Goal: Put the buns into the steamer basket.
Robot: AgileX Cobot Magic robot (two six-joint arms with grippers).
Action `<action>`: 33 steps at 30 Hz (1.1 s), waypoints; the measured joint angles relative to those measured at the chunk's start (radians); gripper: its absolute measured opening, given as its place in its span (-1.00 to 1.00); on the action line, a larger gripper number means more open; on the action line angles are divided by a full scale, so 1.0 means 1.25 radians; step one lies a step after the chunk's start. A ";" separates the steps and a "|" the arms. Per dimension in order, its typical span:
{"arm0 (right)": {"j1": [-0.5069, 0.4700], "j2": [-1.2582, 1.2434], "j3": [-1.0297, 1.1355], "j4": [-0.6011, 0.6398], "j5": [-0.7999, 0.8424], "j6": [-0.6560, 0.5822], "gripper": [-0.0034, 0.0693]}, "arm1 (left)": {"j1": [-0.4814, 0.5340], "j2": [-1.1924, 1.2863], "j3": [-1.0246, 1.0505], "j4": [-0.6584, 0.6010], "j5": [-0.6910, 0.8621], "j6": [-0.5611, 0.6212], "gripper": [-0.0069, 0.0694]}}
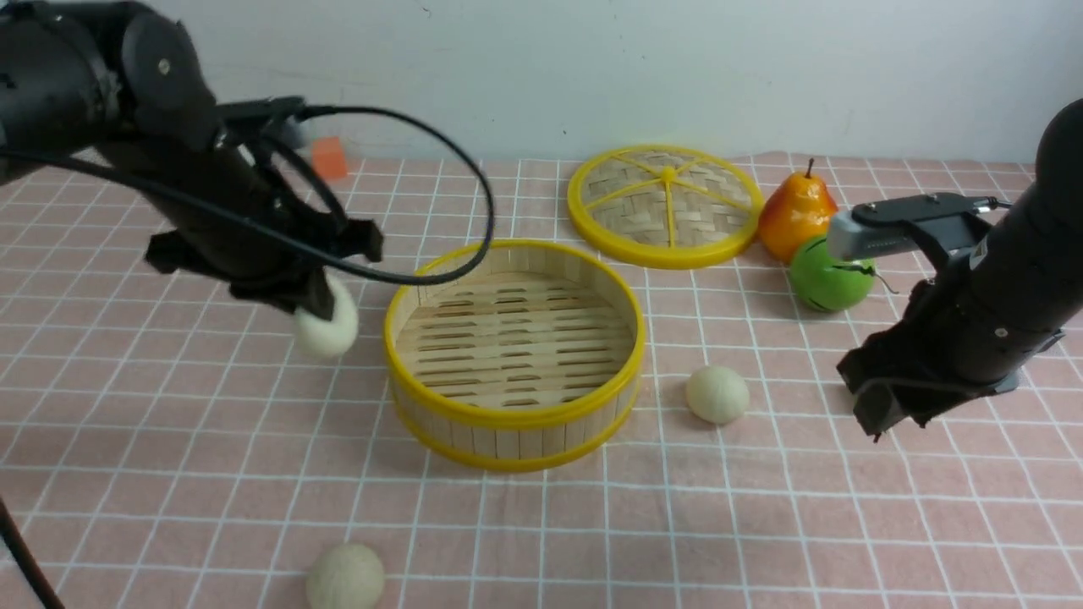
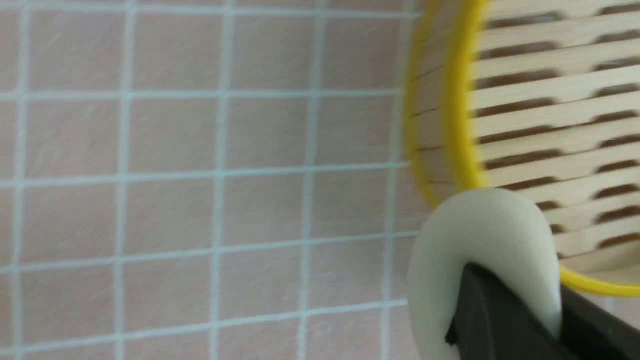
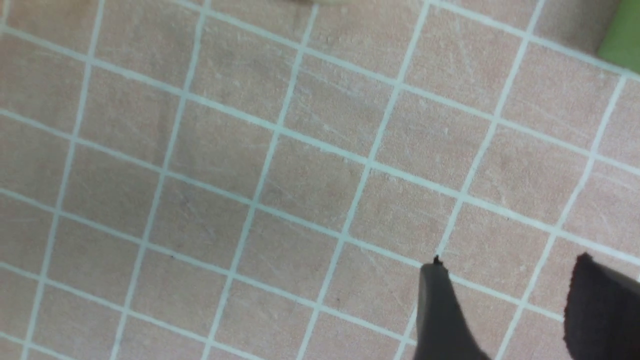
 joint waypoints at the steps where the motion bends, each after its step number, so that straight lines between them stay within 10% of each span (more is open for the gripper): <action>1: 0.000 0.000 0.000 0.002 0.000 0.000 0.05 | -0.023 0.006 -0.015 -0.002 -0.003 0.000 -0.82; 13: 0.000 0.000 0.000 0.004 -0.005 0.000 0.05 | -0.110 0.220 -0.159 0.020 -0.035 -0.052 -0.68; 26: 0.000 0.032 -0.057 0.011 -0.083 -0.014 0.36 | -0.110 0.251 -0.305 0.032 0.070 -0.060 0.82; 33: 0.021 0.150 -0.157 0.013 -0.083 -0.022 0.59 | -0.110 0.224 -0.478 0.038 0.230 -0.058 0.70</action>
